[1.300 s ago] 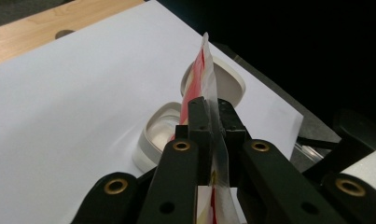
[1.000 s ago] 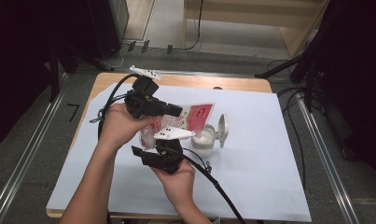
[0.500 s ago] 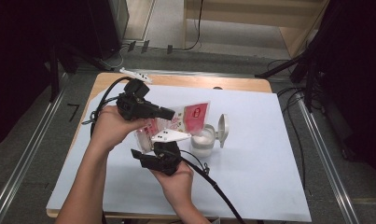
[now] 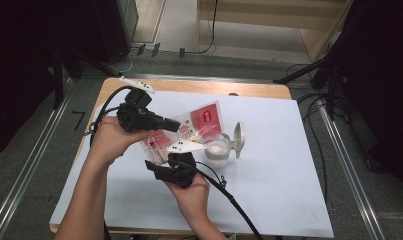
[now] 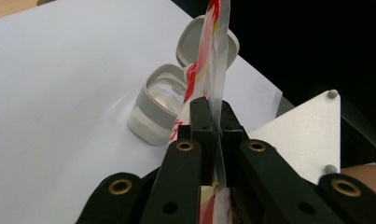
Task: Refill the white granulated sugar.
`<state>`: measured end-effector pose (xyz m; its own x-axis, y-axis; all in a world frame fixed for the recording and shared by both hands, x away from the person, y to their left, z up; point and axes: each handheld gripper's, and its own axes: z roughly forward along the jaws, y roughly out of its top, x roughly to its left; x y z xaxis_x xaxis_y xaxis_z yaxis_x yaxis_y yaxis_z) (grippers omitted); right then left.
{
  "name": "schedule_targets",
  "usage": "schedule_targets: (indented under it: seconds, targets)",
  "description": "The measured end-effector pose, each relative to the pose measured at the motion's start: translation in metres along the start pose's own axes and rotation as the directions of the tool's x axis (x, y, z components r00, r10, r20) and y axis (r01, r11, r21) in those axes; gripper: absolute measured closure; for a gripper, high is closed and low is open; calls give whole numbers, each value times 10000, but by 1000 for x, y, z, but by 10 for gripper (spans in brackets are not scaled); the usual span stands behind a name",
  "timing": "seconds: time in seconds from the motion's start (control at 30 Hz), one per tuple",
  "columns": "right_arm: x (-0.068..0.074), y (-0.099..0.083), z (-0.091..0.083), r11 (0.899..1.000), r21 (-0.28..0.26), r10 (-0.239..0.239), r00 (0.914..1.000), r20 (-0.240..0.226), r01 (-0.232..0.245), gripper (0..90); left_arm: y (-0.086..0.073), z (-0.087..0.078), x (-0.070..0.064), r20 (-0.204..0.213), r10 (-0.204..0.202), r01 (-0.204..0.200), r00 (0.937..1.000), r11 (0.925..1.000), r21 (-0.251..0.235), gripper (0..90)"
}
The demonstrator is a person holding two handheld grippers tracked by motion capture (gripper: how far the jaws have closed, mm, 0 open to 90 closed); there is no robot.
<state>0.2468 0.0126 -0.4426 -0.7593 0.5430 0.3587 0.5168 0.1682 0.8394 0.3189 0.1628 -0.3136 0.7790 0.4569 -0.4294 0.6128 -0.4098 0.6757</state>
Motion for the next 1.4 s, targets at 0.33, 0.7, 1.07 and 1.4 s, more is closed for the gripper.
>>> schedule_targets:
  seconds: [0.33,0.7,1.07,1.4]
  targets:
    - [-4,-1,-3,9994,-295,-166,9996,235,173,562,-6,-11,7,33,28,-28,10000,9998,-204,900]
    - [-13,-3,-5,9993,-316,-204,9982,559,222,566,-9,-13,11,-89,58,-58,9999,9999,83,900]
    - [-20,-8,-1,9995,-88,-280,9967,768,288,560,-15,-12,13,-456,256,-228,9986,9980,595,900]
    - [-27,-10,-2,9999,-70,-65,9959,900,72,558,-21,-17,14,-309,207,-188,9993,9980,601,900]
